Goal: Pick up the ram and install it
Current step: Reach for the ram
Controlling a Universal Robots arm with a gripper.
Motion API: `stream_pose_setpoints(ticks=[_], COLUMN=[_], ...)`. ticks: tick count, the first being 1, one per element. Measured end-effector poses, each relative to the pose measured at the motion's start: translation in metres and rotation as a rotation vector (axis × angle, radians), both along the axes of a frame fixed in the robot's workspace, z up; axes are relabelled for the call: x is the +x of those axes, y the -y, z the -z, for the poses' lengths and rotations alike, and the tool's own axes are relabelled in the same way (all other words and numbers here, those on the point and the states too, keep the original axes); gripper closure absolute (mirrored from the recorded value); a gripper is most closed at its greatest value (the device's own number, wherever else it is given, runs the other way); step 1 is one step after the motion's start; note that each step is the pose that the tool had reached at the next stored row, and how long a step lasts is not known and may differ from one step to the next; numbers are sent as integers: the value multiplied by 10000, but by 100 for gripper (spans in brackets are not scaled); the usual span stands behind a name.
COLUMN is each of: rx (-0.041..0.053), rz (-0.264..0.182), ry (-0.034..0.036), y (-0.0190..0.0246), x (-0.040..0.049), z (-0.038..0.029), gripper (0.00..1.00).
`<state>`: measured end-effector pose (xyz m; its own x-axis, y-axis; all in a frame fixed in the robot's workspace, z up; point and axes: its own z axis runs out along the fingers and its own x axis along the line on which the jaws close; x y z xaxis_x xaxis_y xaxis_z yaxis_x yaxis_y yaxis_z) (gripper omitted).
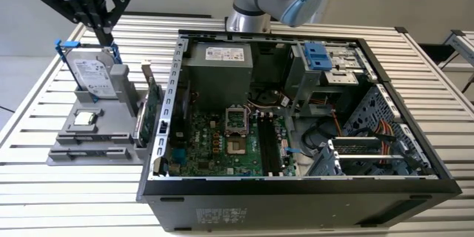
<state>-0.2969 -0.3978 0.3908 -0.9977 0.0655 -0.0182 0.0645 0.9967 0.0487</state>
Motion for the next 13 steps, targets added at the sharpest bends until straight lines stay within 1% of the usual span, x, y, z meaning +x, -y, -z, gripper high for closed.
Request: stream_pose_setpoints(ticks=[13], rx=[0], rz=[-441], ry=[-2], y=[-6], x=[-129], z=[0], gripper=[100])
